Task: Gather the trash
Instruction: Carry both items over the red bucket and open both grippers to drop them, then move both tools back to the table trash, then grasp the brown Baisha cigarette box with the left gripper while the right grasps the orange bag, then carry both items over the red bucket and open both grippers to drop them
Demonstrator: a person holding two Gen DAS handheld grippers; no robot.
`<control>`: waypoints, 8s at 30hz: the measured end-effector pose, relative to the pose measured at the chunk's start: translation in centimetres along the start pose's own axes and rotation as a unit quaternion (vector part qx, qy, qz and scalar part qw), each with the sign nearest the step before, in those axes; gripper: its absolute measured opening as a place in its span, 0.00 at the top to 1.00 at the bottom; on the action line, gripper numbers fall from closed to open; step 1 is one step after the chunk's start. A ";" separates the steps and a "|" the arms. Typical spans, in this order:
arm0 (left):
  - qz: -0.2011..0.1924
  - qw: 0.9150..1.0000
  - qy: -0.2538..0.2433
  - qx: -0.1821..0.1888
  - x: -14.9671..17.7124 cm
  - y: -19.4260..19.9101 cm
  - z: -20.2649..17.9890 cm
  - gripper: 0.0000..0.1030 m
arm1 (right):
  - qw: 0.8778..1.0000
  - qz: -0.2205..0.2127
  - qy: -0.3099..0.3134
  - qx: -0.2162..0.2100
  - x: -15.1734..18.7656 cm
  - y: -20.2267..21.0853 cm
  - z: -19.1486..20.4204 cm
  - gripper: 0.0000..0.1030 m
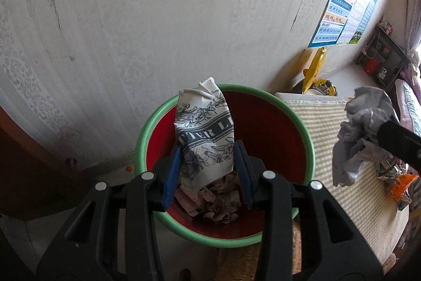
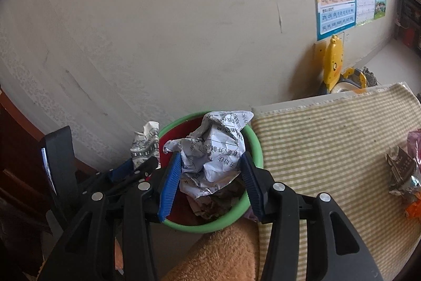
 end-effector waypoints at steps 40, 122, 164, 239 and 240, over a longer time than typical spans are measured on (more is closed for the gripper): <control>0.002 0.990 -0.128 0.055 2.1 3.9 -13.2 0.39 | 0.870 -0.071 -0.450 0.189 12.4 12.2 -35.8 0.61; 0.092 0.958 -0.236 0.138 9.3 -0.7 -27.0 0.59 | 0.950 -0.055 -0.268 0.154 16.7 13.9 -23.5 0.96; -0.044 0.978 -0.152 0.138 1.3 6.9 -19.0 0.58 | 0.952 -0.150 -0.200 0.177 10.0 19.3 -18.4 0.70; 0.030 0.999 0.008 -0.022 0.5 -2.4 0.0 0.32 | 1.000 -0.019 -0.022 -0.010 0.5 -1.3 -1.8 0.37; 0.028 0.999 0.006 -0.020 0.5 -2.3 -0.1 0.32 | 0.999 -0.021 -0.024 -0.010 0.7 -1.0 -1.9 0.37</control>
Point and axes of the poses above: each gripper's, at about its wrist camera, not at the fingertips, and y roughly against the way its jaws point, z to its left, x to its underside, the point moved 2 cm from there along -y, roughly the way its jaws point, and after that the axes turned 2 degrees about -z, right-handed, at the moved point
